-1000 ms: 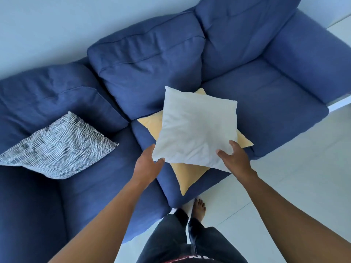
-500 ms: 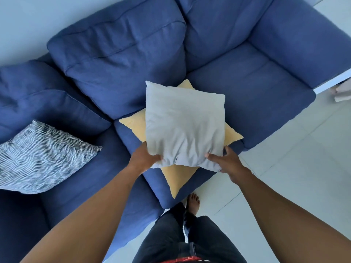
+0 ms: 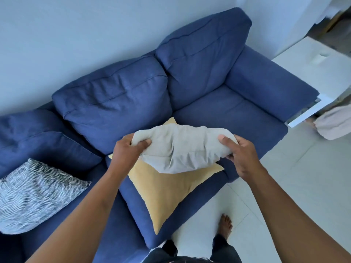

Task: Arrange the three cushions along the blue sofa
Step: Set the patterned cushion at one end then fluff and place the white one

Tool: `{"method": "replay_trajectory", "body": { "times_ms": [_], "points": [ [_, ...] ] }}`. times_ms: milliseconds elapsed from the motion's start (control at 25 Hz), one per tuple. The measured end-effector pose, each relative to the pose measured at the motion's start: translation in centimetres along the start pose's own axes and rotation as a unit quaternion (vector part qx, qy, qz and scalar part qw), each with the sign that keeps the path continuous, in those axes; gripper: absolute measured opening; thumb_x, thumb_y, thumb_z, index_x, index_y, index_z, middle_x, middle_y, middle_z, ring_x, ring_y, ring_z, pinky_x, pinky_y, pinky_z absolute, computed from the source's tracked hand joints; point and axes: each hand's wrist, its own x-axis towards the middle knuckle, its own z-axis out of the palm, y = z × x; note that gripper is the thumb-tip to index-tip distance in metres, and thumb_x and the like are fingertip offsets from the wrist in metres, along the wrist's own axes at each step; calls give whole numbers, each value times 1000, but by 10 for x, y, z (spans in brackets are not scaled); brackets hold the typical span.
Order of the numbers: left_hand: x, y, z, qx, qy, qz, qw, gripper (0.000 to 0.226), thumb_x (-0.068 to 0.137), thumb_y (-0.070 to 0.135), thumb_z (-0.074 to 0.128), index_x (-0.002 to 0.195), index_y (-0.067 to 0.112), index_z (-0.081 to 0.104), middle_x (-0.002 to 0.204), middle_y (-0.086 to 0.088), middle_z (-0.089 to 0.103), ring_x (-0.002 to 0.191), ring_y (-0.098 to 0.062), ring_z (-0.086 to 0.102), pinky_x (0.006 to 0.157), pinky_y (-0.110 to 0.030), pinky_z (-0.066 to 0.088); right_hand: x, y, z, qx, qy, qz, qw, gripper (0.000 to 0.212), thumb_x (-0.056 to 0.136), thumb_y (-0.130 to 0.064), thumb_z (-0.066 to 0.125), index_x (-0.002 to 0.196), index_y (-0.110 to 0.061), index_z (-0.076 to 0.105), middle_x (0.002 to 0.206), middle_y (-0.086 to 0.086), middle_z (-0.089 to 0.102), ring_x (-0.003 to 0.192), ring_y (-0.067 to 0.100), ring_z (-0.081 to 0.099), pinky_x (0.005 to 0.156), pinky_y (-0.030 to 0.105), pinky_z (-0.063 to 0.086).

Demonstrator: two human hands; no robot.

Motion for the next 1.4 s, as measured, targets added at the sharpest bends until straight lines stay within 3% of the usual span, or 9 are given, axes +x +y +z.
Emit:
{"method": "replay_trajectory", "body": {
  "times_ms": [160, 400, 520, 680, 840, 920, 1120, 1280, 1400],
  "points": [
    [-9, 46, 52, -116, -24, -20, 993, 17, 90, 26, 78, 98, 12, 82, 99, -9, 84, 93, -24, 79, 74, -34, 62, 20, -45, -65, -8, -83, -62, 995, 45, 72, -51, 92, 112, -32, 81, 116, -4, 82, 109, 12, 78, 81, 20, 61],
    [-17, 94, 140, -307, -26, -69, 949, 33, 97, 23, 66, 118, -1, 75, 106, -15, 82, 96, -24, 80, 73, -31, 64, 61, -58, -153, -5, -173, -48, 984, 125, 53, -62, 97, 160, -35, 39, 159, -10, 48, 149, 5, 44, 119, 34, 39],
    [-7, 110, 163, -382, 10, -93, 920, 27, 98, 20, 64, 112, 2, 79, 101, -15, 82, 93, -27, 81, 74, -39, 66, 83, -62, -177, -29, -222, -63, 973, 100, 69, -54, 94, 154, -34, 44, 157, -11, 55, 148, 9, 48, 125, 46, 34],
    [25, 118, 195, -372, 8, -102, 922, 27, 101, 23, 61, 113, 9, 81, 114, -16, 80, 102, -31, 78, 97, -55, 58, 125, -79, -175, -90, -201, -86, 972, 92, 70, -49, 96, 149, -37, 50, 147, -21, 62, 138, 1, 57, 118, 39, 44],
    [72, 133, 217, -379, -76, -94, 917, 26, 98, 25, 63, 109, 15, 85, 109, -9, 81, 95, -23, 80, 78, -40, 65, 183, -119, -172, -72, -168, -84, 980, 97, 59, -50, 99, 143, -31, 54, 138, -13, 70, 128, 8, 66, 112, 42, 52],
    [97, 138, 224, -372, -105, -85, 919, 34, 94, 23, 63, 123, 17, 79, 117, -8, 79, 101, -22, 76, 82, -38, 63, 214, -141, -180, -98, -189, -95, 972, 95, 61, -50, 98, 144, -31, 54, 136, -8, 72, 126, 11, 68, 110, 43, 53],
    [152, 167, 230, -305, -186, -96, 929, 36, 92, 21, 60, 121, 20, 80, 110, -3, 81, 90, -18, 77, 73, -36, 63, 277, -185, -196, -159, -206, -90, 961, 74, 70, -47, 94, 136, -49, 61, 141, -21, 67, 134, 1, 58, 104, 28, 45],
    [189, 183, 255, -303, -149, -95, 936, 32, 91, 22, 60, 112, 26, 83, 99, 2, 80, 81, -16, 76, 64, -34, 61, 327, -192, -179, -118, -207, -66, 969, 37, 81, -32, 89, 115, -29, 79, 120, -3, 81, 116, 18, 75, 91, 34, 55],
    [209, 183, 282, -317, -71, -83, 942, 32, 94, 47, 66, 116, 28, 80, 110, 7, 78, 100, -16, 72, 79, -33, 60, 371, -185, -167, -65, -112, -56, 990, 11, 85, -23, 82, 92, -20, 75, 100, 0, 80, 103, 23, 76, 83, 39, 57]
  ]
}}
